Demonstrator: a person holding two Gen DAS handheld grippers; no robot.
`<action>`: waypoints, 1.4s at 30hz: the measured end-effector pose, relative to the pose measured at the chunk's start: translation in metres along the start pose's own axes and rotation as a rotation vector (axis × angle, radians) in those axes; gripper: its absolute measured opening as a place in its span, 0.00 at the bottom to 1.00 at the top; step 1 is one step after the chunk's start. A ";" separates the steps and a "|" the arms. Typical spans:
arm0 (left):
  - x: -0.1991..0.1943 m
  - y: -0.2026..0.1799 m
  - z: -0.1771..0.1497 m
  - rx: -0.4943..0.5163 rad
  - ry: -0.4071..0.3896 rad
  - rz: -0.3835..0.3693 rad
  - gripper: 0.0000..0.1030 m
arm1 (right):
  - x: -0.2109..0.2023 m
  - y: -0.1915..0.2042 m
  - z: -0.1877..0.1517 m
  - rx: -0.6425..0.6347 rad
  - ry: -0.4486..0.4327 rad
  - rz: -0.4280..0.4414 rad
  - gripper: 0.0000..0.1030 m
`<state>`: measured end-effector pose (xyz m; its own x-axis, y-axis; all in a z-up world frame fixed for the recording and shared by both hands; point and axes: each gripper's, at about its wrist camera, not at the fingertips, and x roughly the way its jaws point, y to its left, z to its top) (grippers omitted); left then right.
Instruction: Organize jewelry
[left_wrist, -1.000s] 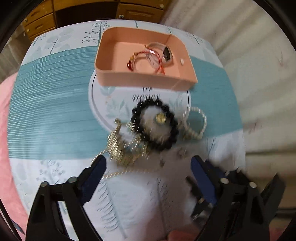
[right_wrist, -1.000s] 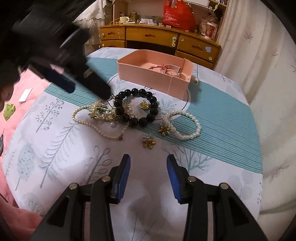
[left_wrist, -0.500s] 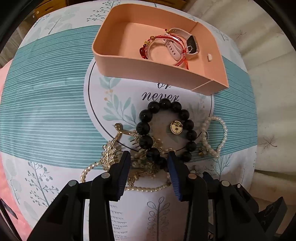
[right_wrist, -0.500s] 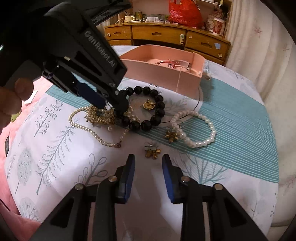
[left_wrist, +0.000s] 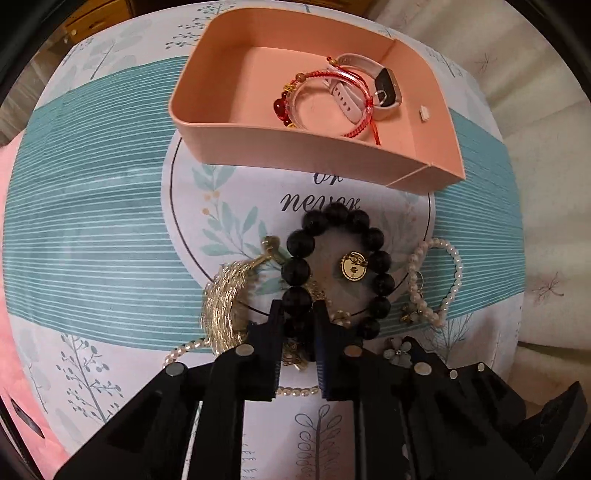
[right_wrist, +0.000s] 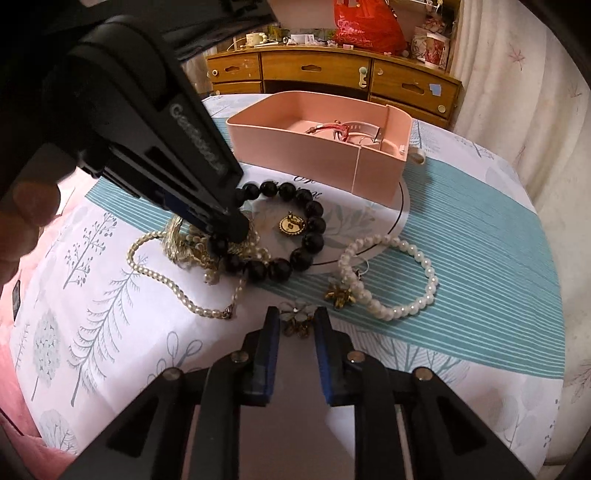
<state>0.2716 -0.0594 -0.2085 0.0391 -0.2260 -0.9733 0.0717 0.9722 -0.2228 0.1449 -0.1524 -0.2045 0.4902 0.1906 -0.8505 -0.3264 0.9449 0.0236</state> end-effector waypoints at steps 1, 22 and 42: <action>-0.001 -0.001 0.000 0.002 -0.003 0.002 0.12 | 0.000 0.000 0.001 0.004 0.002 -0.001 0.18; -0.107 -0.001 -0.010 0.067 0.002 0.019 0.12 | -0.058 -0.008 0.050 0.055 -0.157 0.000 0.16; -0.184 0.017 0.048 0.079 -0.119 0.049 0.13 | -0.052 -0.034 0.128 0.046 -0.249 -0.059 0.16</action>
<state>0.3133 -0.0047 -0.0306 0.1624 -0.1888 -0.9685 0.1449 0.9755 -0.1658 0.2337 -0.1606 -0.0940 0.6930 0.1887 -0.6958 -0.2567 0.9665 0.0064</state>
